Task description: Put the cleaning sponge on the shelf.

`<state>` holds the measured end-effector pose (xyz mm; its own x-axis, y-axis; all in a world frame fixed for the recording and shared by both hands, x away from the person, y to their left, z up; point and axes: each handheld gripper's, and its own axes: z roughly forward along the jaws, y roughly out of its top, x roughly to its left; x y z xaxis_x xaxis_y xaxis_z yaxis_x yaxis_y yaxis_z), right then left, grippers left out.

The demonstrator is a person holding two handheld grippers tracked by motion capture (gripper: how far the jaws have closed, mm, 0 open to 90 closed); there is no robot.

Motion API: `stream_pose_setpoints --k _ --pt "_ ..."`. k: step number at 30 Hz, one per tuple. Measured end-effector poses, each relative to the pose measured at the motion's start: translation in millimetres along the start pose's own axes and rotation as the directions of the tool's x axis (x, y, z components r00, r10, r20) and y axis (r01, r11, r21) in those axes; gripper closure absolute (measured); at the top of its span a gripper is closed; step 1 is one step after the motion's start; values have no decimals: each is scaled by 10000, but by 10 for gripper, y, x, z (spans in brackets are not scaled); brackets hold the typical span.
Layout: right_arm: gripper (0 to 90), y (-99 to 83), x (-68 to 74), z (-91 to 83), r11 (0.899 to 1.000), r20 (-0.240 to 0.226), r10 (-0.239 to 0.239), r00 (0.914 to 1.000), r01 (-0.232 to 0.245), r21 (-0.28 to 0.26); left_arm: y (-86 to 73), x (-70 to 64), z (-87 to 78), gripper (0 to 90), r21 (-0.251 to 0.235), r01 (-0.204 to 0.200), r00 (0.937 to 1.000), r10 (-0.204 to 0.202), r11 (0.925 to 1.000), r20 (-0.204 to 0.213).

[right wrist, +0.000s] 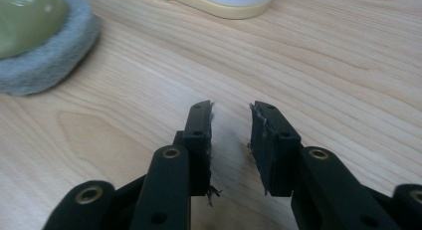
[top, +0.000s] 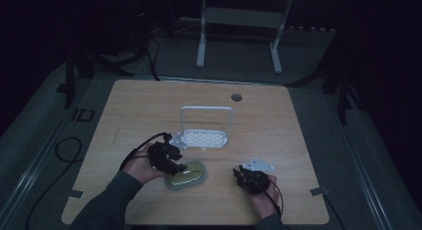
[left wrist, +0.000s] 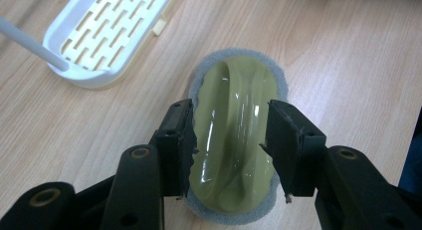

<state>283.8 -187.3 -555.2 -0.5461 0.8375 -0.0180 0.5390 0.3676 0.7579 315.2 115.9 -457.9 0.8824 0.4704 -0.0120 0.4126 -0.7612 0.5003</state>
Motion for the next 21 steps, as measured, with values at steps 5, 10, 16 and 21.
stream_pose_setpoints --k 5,10,16,21 --pt "662 -31 -48 14 9998 136 185 9997 -186 49 61 -4 22 561 379 -267 9996 263 9989 105" --pt "650 -36 -42 16 10000 218 99 9997 -99 -4 129 -28 49 576 700 -458 9988 443 9965 224" --pt "629 -35 -55 20 9998 168 184 9997 -184 5 193 -24 91 588 1217 -619 9979 593 9906 247" --pt "609 -34 -55 22 9998 171 173 9997 -173 13 246 -9 100 592 1500 -738 9969 687 9859 391"
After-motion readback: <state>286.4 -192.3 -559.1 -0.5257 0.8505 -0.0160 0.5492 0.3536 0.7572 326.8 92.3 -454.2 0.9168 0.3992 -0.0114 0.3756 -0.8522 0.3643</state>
